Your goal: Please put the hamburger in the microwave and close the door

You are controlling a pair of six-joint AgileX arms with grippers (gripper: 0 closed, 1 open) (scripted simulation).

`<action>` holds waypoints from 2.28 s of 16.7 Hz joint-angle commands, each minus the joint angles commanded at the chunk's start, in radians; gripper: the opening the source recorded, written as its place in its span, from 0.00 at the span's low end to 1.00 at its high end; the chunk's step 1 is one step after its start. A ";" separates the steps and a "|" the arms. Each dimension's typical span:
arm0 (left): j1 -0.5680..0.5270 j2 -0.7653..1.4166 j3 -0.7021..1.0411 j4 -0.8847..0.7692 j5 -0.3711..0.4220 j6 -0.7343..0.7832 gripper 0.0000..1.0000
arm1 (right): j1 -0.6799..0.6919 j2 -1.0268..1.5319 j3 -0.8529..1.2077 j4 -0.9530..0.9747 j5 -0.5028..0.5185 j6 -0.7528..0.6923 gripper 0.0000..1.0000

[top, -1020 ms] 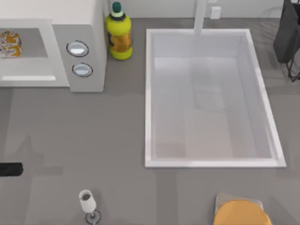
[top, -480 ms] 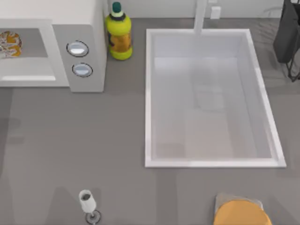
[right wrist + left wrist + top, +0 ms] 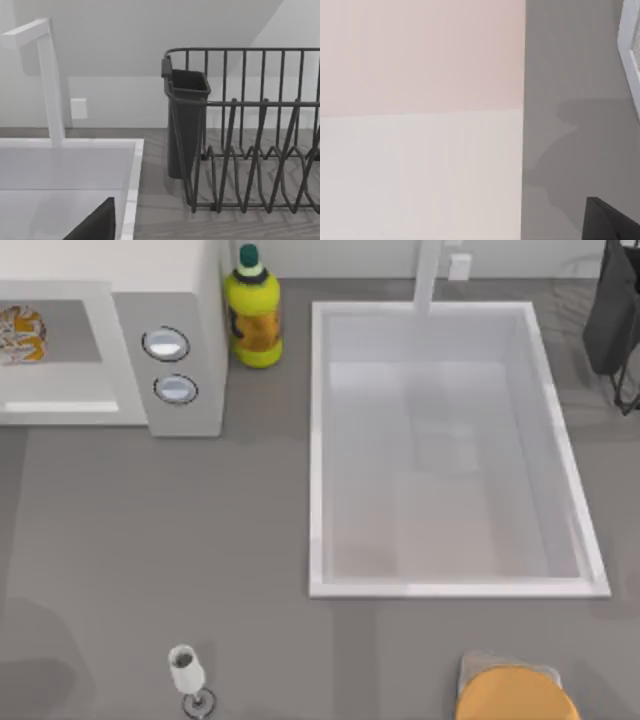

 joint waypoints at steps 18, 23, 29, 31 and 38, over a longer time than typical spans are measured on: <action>0.102 0.377 0.121 -0.032 0.157 0.119 0.00 | 0.000 0.000 0.000 0.000 0.000 0.000 1.00; 0.108 0.443 -0.015 0.176 0.159 0.122 0.00 | 0.000 0.000 0.000 0.000 0.000 0.000 1.00; 0.103 0.450 -0.027 0.187 0.161 0.121 0.00 | 0.000 0.000 0.000 0.000 0.000 0.000 1.00; 0.087 0.427 -0.041 0.202 0.157 0.108 0.00 | 0.000 0.000 0.000 0.000 0.000 0.000 1.00; -0.034 0.236 -0.229 0.303 0.108 -0.009 0.00 | 0.000 0.000 0.000 0.000 0.000 0.000 1.00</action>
